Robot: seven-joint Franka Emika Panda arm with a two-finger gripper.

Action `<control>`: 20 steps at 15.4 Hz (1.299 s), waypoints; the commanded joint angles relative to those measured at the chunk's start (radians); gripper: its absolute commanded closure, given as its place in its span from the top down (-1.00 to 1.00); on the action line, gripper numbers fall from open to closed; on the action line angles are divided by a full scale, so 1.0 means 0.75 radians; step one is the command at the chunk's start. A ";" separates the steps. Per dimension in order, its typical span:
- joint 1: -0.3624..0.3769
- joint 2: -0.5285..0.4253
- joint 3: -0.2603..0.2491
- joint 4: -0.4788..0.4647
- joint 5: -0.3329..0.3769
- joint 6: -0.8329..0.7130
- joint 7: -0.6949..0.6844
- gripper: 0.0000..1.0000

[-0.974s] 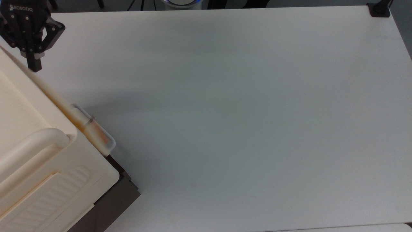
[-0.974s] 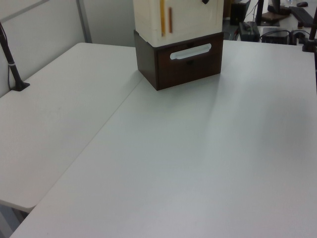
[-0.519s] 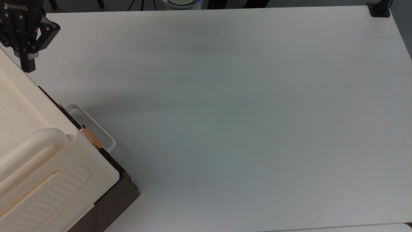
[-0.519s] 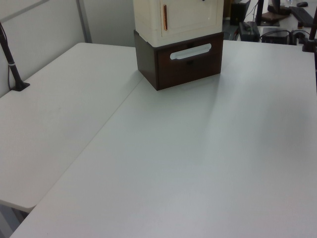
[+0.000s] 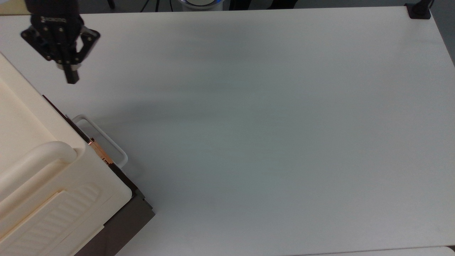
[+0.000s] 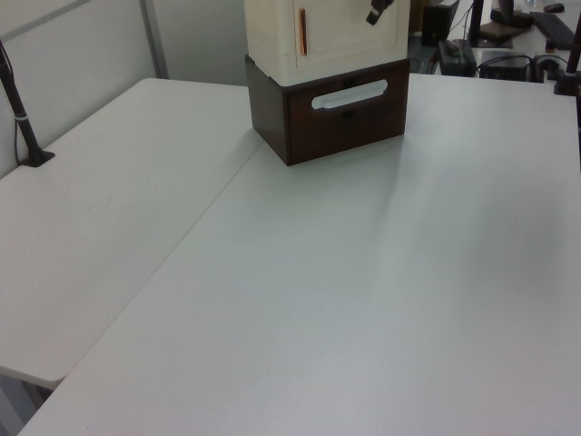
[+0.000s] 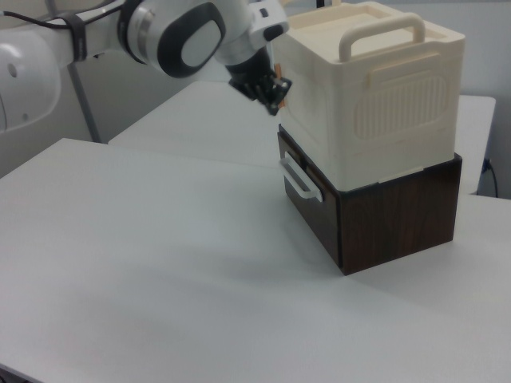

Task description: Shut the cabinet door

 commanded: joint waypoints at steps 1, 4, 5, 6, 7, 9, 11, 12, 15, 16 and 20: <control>0.080 -0.064 0.004 -0.028 -0.120 -0.201 0.082 -1.00; 0.137 -0.109 0.016 -0.034 -0.196 -0.373 0.184 -1.00; 0.152 -0.127 0.022 -0.034 -0.216 -0.441 0.199 -1.00; 0.166 -0.143 0.037 -0.034 -0.243 -0.516 0.207 -1.00; 0.180 -0.162 0.057 -0.034 -0.273 -0.594 0.213 -1.00; 0.189 -0.192 0.110 -0.039 -0.324 -0.729 0.213 -1.00; 0.191 -0.221 0.161 -0.055 -0.357 -0.821 0.238 -0.98; 0.193 -0.237 0.176 -0.065 -0.359 -0.842 0.282 -0.96; 0.197 -0.266 0.194 -0.096 -0.361 -0.846 0.385 -0.68; 0.197 -0.266 0.194 -0.098 -0.361 -0.844 0.385 -0.12; 0.191 -0.258 0.194 -0.100 -0.376 -0.826 0.373 1.00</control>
